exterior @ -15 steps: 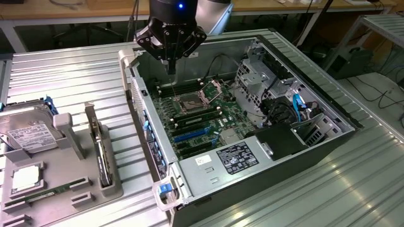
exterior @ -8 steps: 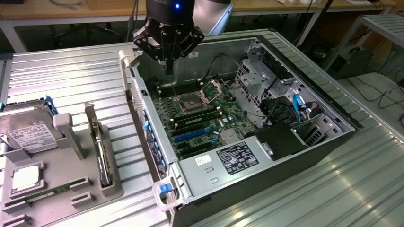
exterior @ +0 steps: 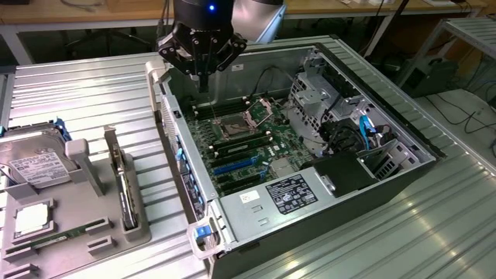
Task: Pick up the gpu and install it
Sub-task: 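Reach for the gpu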
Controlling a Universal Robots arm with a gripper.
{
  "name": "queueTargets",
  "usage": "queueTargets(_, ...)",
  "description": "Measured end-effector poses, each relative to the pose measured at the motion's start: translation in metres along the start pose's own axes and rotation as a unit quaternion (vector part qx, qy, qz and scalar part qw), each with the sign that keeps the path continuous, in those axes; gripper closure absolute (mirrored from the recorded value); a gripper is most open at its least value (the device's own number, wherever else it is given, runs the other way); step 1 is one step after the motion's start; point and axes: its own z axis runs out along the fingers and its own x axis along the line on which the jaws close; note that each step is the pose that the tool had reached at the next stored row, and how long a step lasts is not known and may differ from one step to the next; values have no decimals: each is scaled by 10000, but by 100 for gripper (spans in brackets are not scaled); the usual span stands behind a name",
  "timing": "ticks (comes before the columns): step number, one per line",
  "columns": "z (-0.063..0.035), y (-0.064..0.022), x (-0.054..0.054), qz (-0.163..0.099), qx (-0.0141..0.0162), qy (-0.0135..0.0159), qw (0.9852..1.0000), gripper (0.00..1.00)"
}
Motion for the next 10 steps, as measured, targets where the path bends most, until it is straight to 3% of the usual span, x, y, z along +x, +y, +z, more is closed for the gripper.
queueTargets(10, -2, -10, 75, 0, 0, 1, 10000, 89)
